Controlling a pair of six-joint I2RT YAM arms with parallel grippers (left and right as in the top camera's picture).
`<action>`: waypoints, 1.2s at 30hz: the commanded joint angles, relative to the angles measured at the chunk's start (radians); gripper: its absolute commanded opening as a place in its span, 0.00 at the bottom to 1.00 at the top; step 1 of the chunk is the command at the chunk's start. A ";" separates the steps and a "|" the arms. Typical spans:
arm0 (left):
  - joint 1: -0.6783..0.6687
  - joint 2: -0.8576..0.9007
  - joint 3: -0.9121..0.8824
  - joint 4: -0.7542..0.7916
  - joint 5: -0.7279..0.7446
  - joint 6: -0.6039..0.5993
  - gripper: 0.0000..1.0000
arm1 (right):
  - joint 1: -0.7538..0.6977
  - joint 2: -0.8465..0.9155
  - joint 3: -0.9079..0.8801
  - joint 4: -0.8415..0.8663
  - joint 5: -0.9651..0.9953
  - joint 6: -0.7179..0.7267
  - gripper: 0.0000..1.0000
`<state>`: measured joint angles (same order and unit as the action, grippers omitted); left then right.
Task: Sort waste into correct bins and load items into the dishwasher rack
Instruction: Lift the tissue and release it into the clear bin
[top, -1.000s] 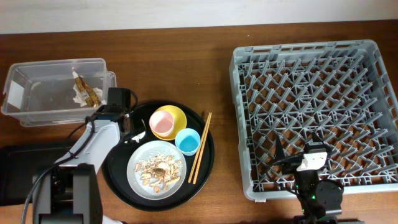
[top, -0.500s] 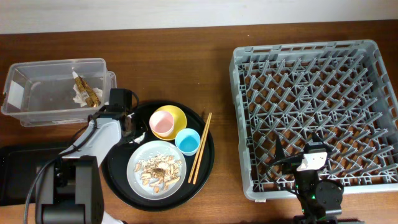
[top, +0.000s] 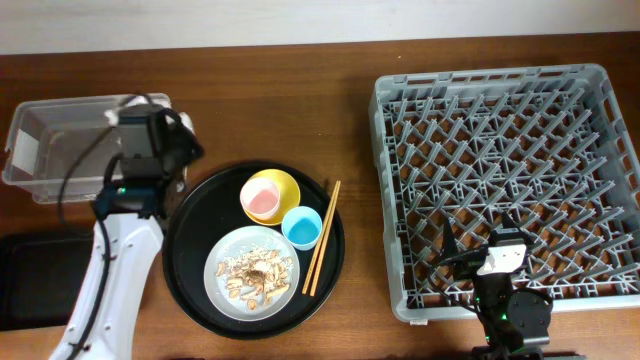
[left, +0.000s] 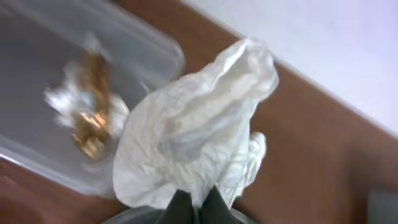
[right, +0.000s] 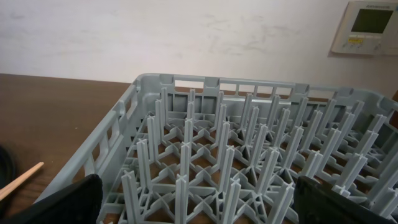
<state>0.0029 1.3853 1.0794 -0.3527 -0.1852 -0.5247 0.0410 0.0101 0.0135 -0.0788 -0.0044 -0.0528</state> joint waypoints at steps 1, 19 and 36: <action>0.040 0.005 0.010 0.056 -0.243 -0.002 0.04 | 0.003 -0.006 -0.008 -0.002 0.005 0.001 0.98; 0.175 0.149 0.010 0.315 -0.266 -0.002 0.68 | 0.003 -0.006 -0.008 -0.002 0.005 0.001 0.98; 0.174 -0.325 0.010 -0.509 0.189 -0.002 0.99 | 0.003 -0.006 -0.008 -0.002 0.005 0.001 0.99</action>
<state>0.1753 1.0821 1.0908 -0.7677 -0.0429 -0.5323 0.0410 0.0101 0.0135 -0.0784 -0.0044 -0.0536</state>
